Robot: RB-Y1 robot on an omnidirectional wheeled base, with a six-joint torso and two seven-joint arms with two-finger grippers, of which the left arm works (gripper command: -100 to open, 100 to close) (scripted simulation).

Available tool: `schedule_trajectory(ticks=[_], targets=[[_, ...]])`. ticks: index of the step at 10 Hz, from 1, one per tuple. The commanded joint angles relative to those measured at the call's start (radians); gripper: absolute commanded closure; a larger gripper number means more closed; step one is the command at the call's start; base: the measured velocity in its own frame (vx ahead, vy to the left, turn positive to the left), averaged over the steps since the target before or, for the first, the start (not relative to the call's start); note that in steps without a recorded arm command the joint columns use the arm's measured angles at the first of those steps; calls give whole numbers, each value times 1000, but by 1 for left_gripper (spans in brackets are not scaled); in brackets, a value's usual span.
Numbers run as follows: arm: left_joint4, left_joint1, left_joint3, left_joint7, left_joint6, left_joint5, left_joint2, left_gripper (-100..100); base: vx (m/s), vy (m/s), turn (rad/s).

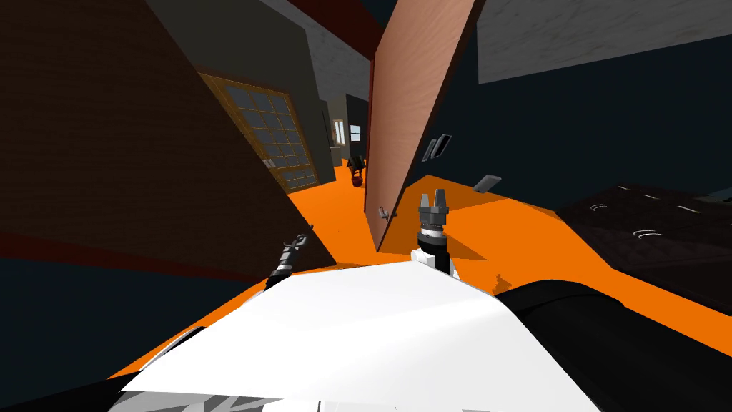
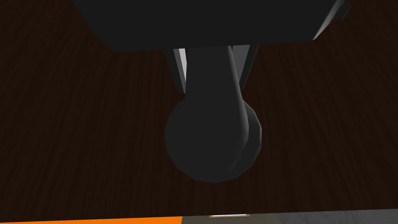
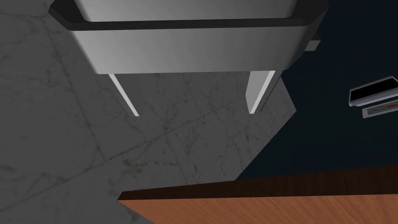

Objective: Pull the door open

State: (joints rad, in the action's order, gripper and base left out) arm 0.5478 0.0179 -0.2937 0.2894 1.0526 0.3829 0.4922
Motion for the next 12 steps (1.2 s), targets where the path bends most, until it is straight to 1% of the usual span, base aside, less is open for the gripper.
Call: schedule_trajectory(ticks=[1,2,3,4,5,6,9,11,12], targets=[[-3,14,-19,16,28,-2,10,100,-181,38,-107],[-4,26,-35,29,49,-2,22,100,-223,76,-167],[-4,32,-43,36,60,-2,28,100,-260,68,-136],[-9,24,-35,29,52,-1,23,100,-117,23,-21],[-19,43,-53,41,85,1,33,100,-163,53,-203],[-21,47,-57,44,93,2,36,100,-181,73,-178],[-36,76,-83,63,149,9,54,100,-194,70,-178],[-36,76,-83,63,149,9,54,100,-100,34,-19],[-40,85,-92,69,168,12,60,100,-59,25,-101]])
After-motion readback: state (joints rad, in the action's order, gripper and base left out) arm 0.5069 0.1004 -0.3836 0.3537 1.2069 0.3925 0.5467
